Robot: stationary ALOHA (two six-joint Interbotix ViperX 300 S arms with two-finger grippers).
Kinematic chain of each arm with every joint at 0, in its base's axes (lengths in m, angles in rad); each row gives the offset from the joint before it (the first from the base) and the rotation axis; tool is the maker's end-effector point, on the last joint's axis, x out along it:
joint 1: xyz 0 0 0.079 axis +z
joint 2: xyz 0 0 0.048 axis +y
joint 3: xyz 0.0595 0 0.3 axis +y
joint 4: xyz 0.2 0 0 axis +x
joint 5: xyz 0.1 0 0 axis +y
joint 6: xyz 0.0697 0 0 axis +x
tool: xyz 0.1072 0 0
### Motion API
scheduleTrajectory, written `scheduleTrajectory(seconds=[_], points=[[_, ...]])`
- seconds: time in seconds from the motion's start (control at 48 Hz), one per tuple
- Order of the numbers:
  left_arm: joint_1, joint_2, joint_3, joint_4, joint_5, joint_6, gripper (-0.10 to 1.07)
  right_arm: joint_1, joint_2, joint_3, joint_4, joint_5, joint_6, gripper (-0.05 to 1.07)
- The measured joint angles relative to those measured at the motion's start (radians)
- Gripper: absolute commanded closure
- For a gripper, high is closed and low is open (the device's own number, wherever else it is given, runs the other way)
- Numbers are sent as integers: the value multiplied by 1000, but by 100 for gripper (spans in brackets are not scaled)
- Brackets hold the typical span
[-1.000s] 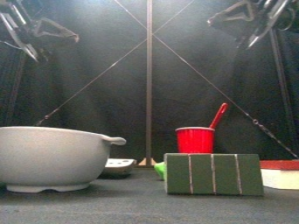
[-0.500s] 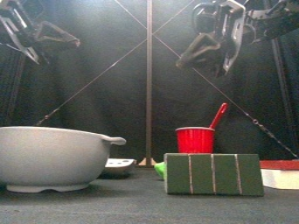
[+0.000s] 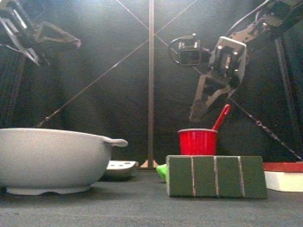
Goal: Grab peas
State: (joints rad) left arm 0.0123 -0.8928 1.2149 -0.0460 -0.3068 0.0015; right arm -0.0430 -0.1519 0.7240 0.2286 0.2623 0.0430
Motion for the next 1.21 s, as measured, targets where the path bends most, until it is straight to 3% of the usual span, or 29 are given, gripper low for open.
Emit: scheduleTrajectory(seconds=[0.229, 0.438, 0.583, 0.688, 1.208], points=[[2, 2, 2, 14, -2, 0, 95, 0, 51, -35, -74, 12, 0, 61], [0, 2, 11, 14, -2, 0, 82, 0, 83, -49, -89, 15, 2, 29], [2, 2, 11, 14, -2, 0, 75, 0, 107, -55, -92, 15, 0, 14], [2, 2, 11, 14, -2, 0, 71, 0, 127, -61, -92, 17, 0, 9], [2, 2, 15, 18, -3, 0, 65, -5, 256, -147, -163, 89, 0, 9]])
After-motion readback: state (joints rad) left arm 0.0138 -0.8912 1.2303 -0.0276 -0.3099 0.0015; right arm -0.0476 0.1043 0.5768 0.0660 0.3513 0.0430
